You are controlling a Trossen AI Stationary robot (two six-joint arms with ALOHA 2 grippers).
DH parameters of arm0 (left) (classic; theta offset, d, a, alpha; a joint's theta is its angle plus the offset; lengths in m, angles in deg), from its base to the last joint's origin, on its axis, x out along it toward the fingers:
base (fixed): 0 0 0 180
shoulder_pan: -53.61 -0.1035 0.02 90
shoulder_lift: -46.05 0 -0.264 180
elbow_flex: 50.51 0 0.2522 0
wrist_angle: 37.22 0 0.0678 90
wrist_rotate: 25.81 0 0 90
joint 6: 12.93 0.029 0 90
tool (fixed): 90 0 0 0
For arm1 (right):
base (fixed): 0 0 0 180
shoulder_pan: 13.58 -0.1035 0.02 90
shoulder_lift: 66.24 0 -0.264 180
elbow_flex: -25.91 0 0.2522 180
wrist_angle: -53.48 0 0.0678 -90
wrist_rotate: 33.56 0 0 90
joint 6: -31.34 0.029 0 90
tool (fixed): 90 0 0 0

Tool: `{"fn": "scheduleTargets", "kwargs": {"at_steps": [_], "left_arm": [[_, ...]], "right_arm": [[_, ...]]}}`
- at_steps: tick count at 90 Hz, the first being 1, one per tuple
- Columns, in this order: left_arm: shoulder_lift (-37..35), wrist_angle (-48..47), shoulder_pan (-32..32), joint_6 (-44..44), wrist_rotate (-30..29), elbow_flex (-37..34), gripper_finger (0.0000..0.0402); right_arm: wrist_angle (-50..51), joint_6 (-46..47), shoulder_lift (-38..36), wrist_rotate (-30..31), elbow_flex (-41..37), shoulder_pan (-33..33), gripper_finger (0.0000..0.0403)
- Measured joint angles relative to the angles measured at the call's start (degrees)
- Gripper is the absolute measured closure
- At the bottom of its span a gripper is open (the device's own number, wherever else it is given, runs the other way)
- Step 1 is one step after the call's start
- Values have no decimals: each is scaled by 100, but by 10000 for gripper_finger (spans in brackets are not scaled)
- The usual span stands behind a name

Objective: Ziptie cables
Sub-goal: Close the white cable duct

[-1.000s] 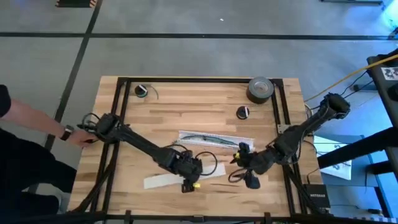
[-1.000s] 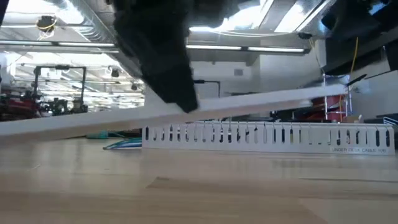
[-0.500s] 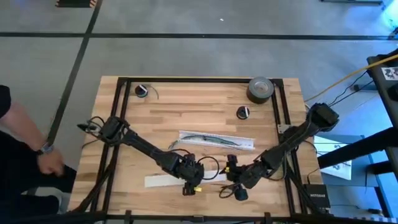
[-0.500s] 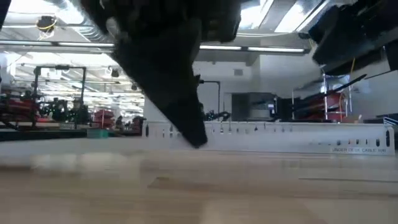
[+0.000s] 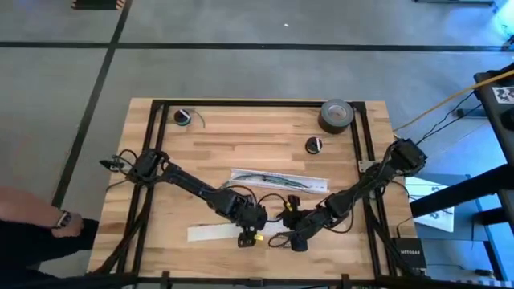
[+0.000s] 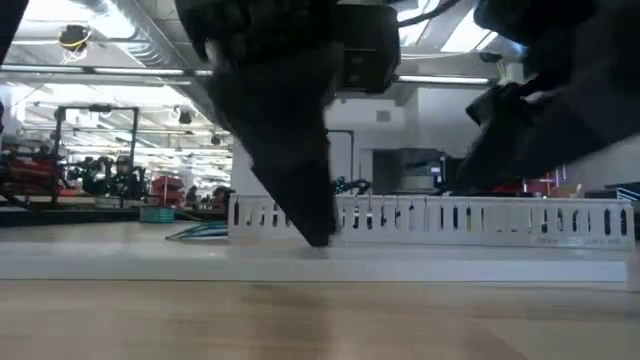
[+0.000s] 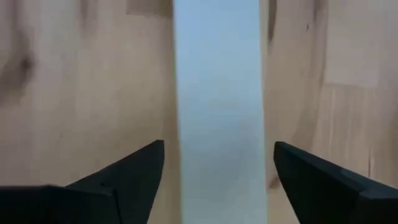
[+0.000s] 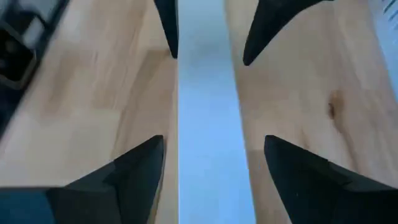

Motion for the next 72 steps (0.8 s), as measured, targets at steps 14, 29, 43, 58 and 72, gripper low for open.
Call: {"fn": "scheduleTargets", "kwargs": {"at_steps": [14, 29, 43, 58, 72], "left_arm": [[-454, -861, 409, -156, -730, -14, 110], [-847, -1243, 981, -862, -1171, -315, 110], [-919, -1298, 1498, -1635, -1336, -720, 110], [-919, -1248, 1875, -2380, -1690, -1016, 110], [-919, -1276, 1985, -2691, -1895, -1046, 110]], "right_arm": [[-818, -139, 242, -431, 24, 260, 136], [-857, -761, 643, -597, 493, 524, 136], [-479, -1061, 1106, -840, 1040, 697, 136], [387, -1160, 1451, -925, 1523, 744, 136], [1338, -1138, 1517, -913, 1722, 737, 136]]}}
